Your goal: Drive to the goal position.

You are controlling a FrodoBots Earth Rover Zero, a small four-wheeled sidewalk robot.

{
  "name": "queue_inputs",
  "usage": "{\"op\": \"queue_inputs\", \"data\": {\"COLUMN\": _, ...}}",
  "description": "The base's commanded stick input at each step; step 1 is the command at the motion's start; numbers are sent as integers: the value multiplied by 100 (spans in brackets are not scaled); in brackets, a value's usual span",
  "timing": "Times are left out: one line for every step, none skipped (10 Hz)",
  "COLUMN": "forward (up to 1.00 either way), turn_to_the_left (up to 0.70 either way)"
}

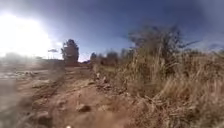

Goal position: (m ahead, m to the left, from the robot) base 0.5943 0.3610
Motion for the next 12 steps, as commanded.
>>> {"op": "queue_inputs", "data": {"forward": 50, "turn_to_the_left": 0}}
{"op": "queue_inputs", "data": {"forward": 50, "turn_to_the_left": 0}}
{"op": "queue_inputs", "data": {"forward": 50, "turn_to_the_left": 0}}
{"op": "queue_inputs", "data": {"forward": 50, "turn_to_the_left": 5}}
{"op": "queue_inputs", "data": {"forward": 49, "turn_to_the_left": 11}}
{"op": "queue_inputs", "data": {"forward": 49, "turn_to_the_left": 17}}
{"op": "queue_inputs", "data": {"forward": 48, "turn_to_the_left": 23}}
{"op": "queue_inputs", "data": {"forward": 47, "turn_to_the_left": 29}}
{"op": "queue_inputs", "data": {"forward": 47, "turn_to_the_left": 35}}
{"op": "queue_inputs", "data": {"forward": 46, "turn_to_the_left": 41}}
{"op": "queue_inputs", "data": {"forward": 46, "turn_to_the_left": 46}}
{"op": "queue_inputs", "data": {"forward": 45, "turn_to_the_left": 45}}
